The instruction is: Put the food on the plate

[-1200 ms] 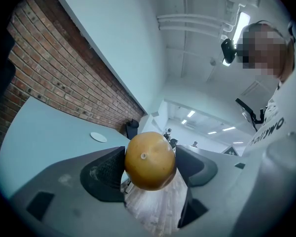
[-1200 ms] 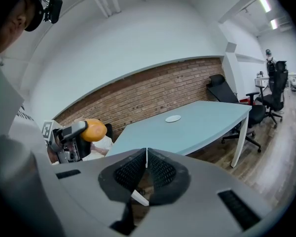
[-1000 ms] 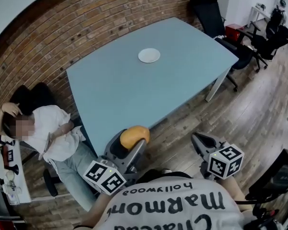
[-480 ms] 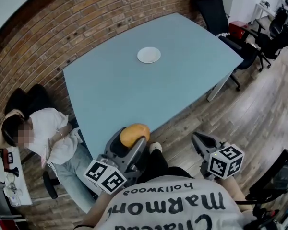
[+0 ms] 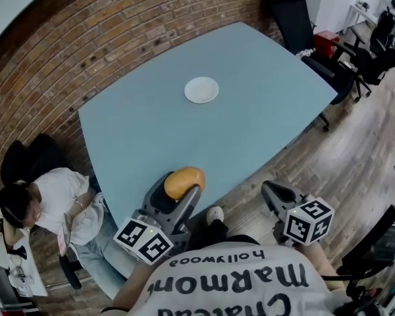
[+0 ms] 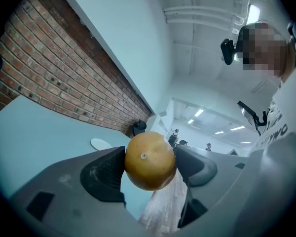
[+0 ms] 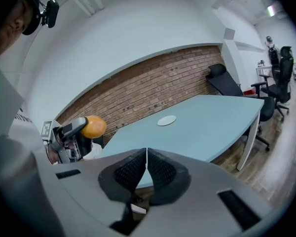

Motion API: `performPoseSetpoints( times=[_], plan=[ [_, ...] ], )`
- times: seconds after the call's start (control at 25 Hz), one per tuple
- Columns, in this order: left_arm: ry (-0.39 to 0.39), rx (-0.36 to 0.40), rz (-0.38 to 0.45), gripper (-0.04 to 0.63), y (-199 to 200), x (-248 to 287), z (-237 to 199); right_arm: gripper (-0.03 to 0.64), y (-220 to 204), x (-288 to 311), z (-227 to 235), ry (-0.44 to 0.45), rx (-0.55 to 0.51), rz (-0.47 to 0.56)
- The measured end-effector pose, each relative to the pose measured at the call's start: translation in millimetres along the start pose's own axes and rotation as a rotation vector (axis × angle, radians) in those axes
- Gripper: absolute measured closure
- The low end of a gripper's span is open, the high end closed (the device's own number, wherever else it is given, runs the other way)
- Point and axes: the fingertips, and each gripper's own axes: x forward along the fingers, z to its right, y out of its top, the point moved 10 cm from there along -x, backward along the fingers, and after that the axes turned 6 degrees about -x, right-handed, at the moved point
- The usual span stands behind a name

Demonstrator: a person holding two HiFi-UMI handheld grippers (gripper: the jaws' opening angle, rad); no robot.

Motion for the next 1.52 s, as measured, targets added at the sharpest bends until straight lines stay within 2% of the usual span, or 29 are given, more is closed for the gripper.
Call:
performPoseSetpoints(
  times=[0.24, 0.44, 0.8, 1.08, 1.24, 1.52],
  plan=[
    [-0.006, 0.000, 0.004, 0.276, 29, 38, -32, 0.604, 38, 38, 18, -0.024, -0.005, 0.045],
    [-0.015, -0.008, 0.009, 0.276, 50, 65, -59, 0.604, 65, 70, 30, -0.014, -0.017, 0.021],
    [0.004, -0.036, -0.002, 0.276, 63, 102, -105, 0.604, 89, 124, 57, -0.012, -0.024, -0.031],
    [0.032, -0.062, -0.017, 0.276, 56, 125, -116, 0.604, 97, 152, 75, 0.041, -0.034, -0.091],
    [0.077, -0.085, 0.008, 0.276, 58, 141, -120, 0.604, 107, 169, 95, 0.087, -0.039, -0.132],
    [0.149, -0.074, 0.016, 0.276, 57, 173, -122, 0.604, 124, 191, 129, 0.158, -0.055, -0.177]
  ],
)
